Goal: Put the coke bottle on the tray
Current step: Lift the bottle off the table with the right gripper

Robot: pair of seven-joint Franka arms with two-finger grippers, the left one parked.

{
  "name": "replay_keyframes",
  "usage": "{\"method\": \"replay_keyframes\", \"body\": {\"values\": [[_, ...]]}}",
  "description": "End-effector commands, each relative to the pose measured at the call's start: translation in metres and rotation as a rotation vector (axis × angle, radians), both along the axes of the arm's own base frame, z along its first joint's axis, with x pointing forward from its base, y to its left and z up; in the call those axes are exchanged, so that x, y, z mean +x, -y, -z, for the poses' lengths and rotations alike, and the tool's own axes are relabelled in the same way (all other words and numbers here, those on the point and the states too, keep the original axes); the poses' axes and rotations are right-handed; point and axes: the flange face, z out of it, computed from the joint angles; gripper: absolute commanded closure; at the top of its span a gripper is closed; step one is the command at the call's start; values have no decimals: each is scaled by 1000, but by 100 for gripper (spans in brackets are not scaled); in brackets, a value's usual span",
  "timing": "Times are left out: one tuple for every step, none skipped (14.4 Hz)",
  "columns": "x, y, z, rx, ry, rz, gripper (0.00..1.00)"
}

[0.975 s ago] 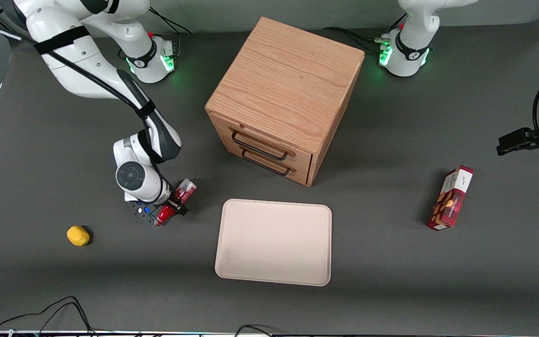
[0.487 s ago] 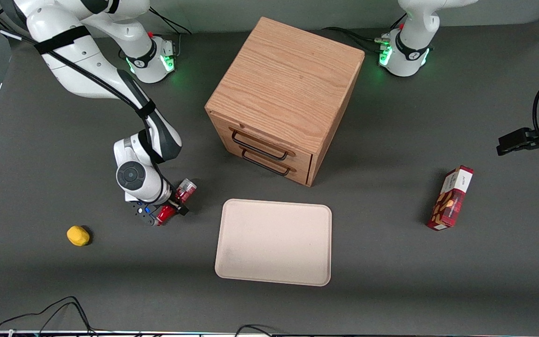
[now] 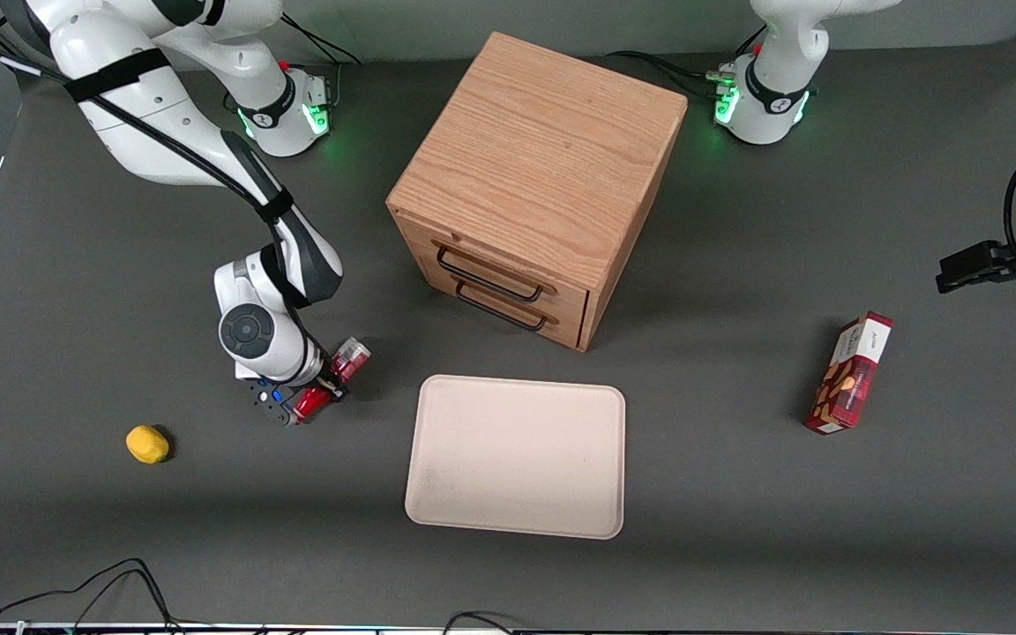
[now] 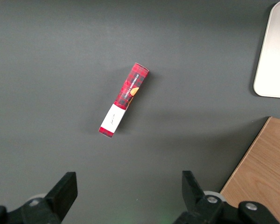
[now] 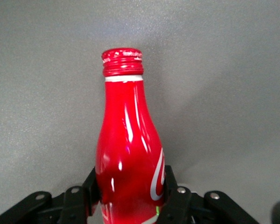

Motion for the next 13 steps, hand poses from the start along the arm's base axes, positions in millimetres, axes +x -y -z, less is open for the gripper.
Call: {"method": "replay_keyframes", "body": {"values": [[4, -4, -1, -19, 23, 12, 100], [4, -5, -2, -17, 25, 11, 100], [4, -4, -2, -19, 24, 11, 100], [5, -4, -7, -18, 29, 8, 100], [7, -4, -18, -18, 38, -8, 100], [14, 1, -42, -17, 62, -15, 100], [19, 2, -71, -28, 51, -49, 100], [26, 8, -100, -36, 15, -81, 100], [34, 8, -131, -27, -7, -101, 100], [37, 4, -159, -8, -3, -103, 100], [43, 10, -189, -4, 7, -122, 100], [46, 12, -225, 15, -15, -159, 100], [50, 16, -262, 51, -46, -192, 100]]}}
